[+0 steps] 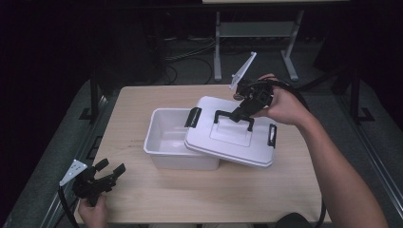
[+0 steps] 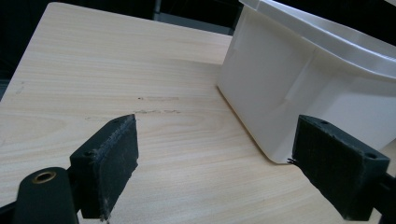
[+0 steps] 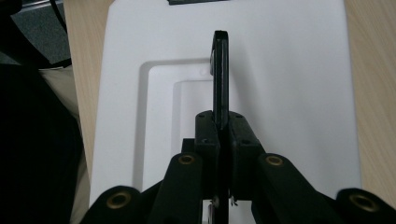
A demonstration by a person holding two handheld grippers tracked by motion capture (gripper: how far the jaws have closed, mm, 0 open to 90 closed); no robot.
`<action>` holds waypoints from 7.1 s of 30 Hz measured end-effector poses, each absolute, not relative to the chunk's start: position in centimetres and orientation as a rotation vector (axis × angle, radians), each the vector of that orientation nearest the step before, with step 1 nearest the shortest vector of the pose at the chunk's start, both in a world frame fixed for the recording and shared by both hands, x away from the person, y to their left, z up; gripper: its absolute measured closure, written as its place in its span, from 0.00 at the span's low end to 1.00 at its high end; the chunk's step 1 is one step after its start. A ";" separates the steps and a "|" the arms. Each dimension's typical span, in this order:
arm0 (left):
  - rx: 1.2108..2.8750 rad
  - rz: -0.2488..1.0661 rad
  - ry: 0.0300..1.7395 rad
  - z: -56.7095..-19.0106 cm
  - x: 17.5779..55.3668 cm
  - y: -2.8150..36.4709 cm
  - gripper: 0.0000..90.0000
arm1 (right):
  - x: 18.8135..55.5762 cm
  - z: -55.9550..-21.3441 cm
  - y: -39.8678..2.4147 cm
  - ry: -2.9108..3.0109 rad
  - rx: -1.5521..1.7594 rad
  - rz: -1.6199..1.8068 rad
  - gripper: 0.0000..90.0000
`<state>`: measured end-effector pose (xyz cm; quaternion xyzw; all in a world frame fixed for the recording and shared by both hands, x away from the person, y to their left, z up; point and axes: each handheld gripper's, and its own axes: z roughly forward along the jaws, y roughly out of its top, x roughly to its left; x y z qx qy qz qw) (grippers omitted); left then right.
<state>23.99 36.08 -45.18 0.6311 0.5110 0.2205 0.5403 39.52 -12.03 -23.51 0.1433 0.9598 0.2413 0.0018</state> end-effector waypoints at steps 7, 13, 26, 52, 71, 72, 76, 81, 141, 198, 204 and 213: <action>1.500 0.520 1.213 -45.2 24.0 36.0 0.15 | 40.0 -23.6 -10.5 3.023 0.418 0.765 0.93; 1.499 0.515 1.212 -45.2 24.1 36.0 0.15 | 40.5 -23.7 -9.2 3.031 0.406 0.772 0.93; 1.521 0.512 1.201 -45.2 24.2 35.5 0.15 | 41.5 -24.0 -6.7 3.051 0.361 0.773 0.93; 1.513 0.514 1.200 -45.2 24.2 35.6 0.15 | 44.2 -25.9 -1.0 3.125 0.245 0.781 0.93; 1.502 0.514 1.203 -45.2 24.1 35.7 0.15 | 45.5 -26.8 1.6 3.155 0.198 0.793 0.93; 1.502 0.514 1.203 -45.2 24.1 35.7 0.15 | 45.5 -26.9 1.6 3.156 0.201 0.794 0.93; 1.502 0.515 1.205 -45.2 24.1 35.8 0.15 | 45.8 -27.2 1.7 3.159 0.201 0.791 0.93; 1.501 0.515 1.206 -45.2 24.1 35.9 0.15 | 45.8 -27.2 1.8 3.164 0.201 0.805 0.93; 1.505 0.521 1.207 -45.2 23.8 36.1 0.15 | 44.7 -26.4 -3.7 3.069 0.371 0.913 0.62; 1.508 0.535 1.210 -45.2 23.6 36.2 0.15 | 43.1 -26.9 -10.8 3.017 0.550 0.967 0.51; 1.513 0.536 1.208 -45.2 23.6 36.1 0.15 | 42.8 -27.4 -11.9 3.017 0.582 0.963 0.51; 1.511 0.529 1.213 -45.2 23.7 36.1 0.15 | 42.6 -27.7 -13.1 3.007 0.622 0.965 0.51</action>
